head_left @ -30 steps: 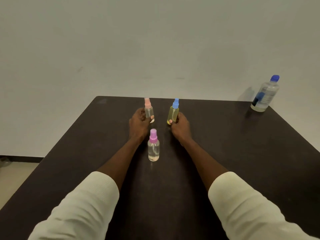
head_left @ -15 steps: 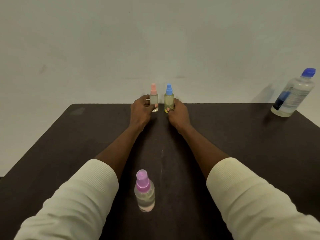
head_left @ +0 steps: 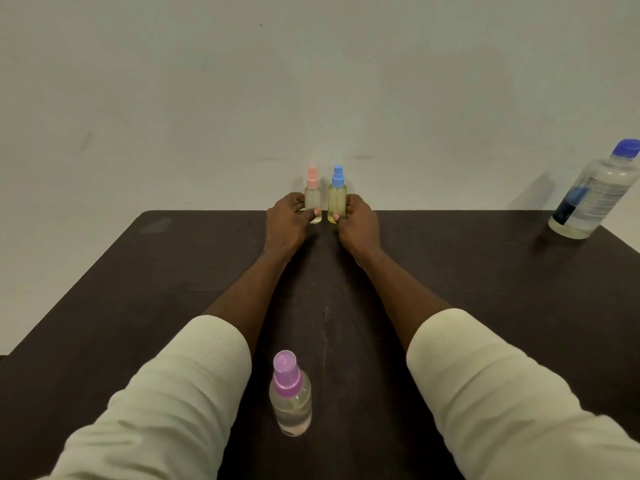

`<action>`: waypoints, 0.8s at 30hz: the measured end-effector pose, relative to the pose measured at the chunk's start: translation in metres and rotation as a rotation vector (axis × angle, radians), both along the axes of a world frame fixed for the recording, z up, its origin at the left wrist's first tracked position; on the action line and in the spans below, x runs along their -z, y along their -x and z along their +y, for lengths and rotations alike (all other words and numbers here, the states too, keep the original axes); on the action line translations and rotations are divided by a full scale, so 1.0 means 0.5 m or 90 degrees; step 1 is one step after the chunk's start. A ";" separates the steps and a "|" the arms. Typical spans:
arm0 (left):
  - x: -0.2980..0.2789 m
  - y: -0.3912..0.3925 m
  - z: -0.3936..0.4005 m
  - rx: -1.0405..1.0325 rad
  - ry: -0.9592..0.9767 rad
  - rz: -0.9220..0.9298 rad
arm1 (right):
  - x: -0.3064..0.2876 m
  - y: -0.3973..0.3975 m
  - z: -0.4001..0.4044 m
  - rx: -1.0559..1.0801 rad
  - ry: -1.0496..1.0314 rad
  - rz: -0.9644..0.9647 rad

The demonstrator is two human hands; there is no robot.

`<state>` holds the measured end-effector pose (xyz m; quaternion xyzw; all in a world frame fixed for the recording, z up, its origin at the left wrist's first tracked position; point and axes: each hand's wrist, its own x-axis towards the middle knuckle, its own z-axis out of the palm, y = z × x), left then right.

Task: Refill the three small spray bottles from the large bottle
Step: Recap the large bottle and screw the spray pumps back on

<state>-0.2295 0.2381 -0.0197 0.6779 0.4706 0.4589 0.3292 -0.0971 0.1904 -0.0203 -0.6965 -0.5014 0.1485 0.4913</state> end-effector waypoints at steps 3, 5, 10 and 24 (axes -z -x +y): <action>-0.003 0.002 -0.008 -0.001 0.017 -0.005 | 0.002 -0.001 -0.004 -0.001 0.006 -0.001; -0.004 0.005 -0.017 -0.001 0.030 -0.017 | 0.001 0.000 -0.011 0.002 0.010 0.000; -0.009 0.030 -0.060 -0.071 0.027 -0.048 | -0.005 0.003 -0.059 -0.014 0.049 0.017; -0.036 0.176 -0.424 -0.092 0.221 -0.301 | -0.048 0.121 -0.415 -0.019 0.120 0.174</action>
